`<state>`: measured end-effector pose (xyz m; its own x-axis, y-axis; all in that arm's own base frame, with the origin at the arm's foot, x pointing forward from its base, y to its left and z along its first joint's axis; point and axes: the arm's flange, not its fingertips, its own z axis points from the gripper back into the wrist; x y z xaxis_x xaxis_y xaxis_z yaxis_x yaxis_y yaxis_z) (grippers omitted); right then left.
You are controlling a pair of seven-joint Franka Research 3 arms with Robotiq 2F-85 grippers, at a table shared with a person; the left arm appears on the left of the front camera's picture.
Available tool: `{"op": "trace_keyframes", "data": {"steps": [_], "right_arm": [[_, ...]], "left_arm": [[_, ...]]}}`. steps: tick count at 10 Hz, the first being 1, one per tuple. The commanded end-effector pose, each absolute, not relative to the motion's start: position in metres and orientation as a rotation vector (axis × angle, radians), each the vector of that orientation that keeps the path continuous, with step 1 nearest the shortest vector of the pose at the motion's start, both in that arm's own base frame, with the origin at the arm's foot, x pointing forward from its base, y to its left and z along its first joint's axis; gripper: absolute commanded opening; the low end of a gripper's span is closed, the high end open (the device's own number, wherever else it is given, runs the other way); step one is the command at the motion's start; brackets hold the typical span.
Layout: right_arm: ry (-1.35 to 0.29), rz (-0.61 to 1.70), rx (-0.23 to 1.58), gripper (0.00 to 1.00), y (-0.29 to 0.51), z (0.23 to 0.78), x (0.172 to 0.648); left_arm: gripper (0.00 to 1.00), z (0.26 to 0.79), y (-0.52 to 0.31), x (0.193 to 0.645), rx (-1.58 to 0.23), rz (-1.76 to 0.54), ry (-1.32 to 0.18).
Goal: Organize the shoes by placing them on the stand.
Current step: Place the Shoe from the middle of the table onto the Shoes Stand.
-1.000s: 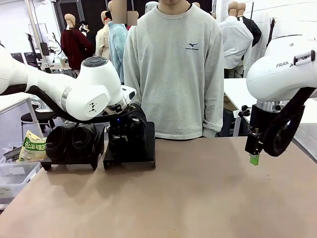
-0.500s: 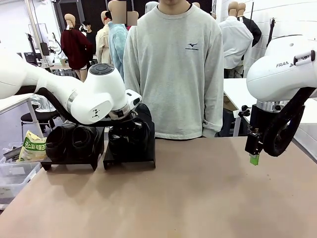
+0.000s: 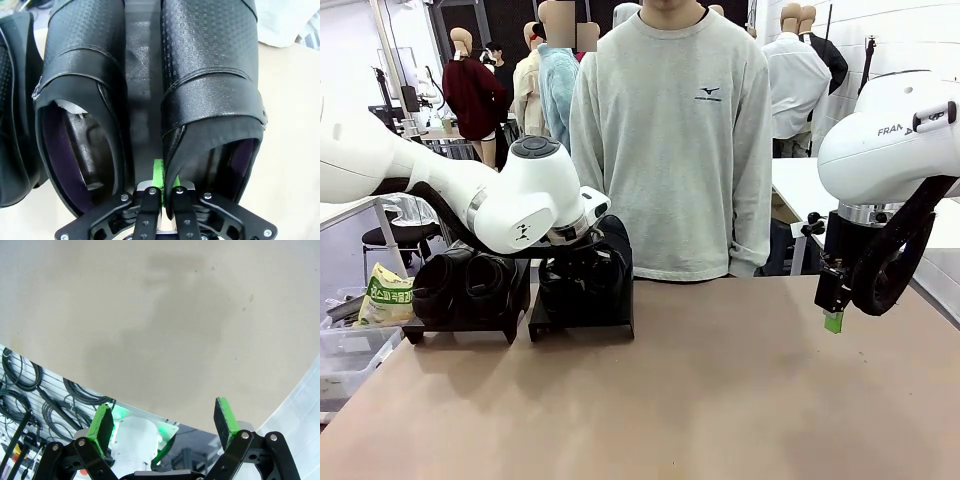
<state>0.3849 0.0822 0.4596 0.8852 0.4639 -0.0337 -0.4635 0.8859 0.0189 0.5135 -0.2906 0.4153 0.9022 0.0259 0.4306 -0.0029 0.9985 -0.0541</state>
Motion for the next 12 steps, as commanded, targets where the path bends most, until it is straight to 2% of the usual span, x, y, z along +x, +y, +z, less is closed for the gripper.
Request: {"op": "trace_keyframes", "data": {"steps": [1,2,6,7,12], "right_arm": [[0.046,0.476,0.008,1.00,0.083,0.461,0.384],[0.046,0.476,0.008,1.00,0.083,0.461,0.384],[0.046,0.476,0.008,1.00,0.083,0.461,0.384],[0.046,0.476,0.008,1.00,0.083,0.461,0.384],[0.046,0.476,0.008,1.00,0.083,0.461,0.384]], "left_arm": [[0.00,0.419,-0.297,0.518,-0.040,0.042,-0.463],[0.07,0.419,-0.297,0.519,-0.034,0.043,-0.457],[0.87,0.417,-0.296,0.523,-0.019,0.045,-0.469],[1.00,0.421,-0.295,0.522,-0.020,0.052,-0.483],[1.00,0.443,-0.294,0.508,-0.041,0.068,-0.536]]}}
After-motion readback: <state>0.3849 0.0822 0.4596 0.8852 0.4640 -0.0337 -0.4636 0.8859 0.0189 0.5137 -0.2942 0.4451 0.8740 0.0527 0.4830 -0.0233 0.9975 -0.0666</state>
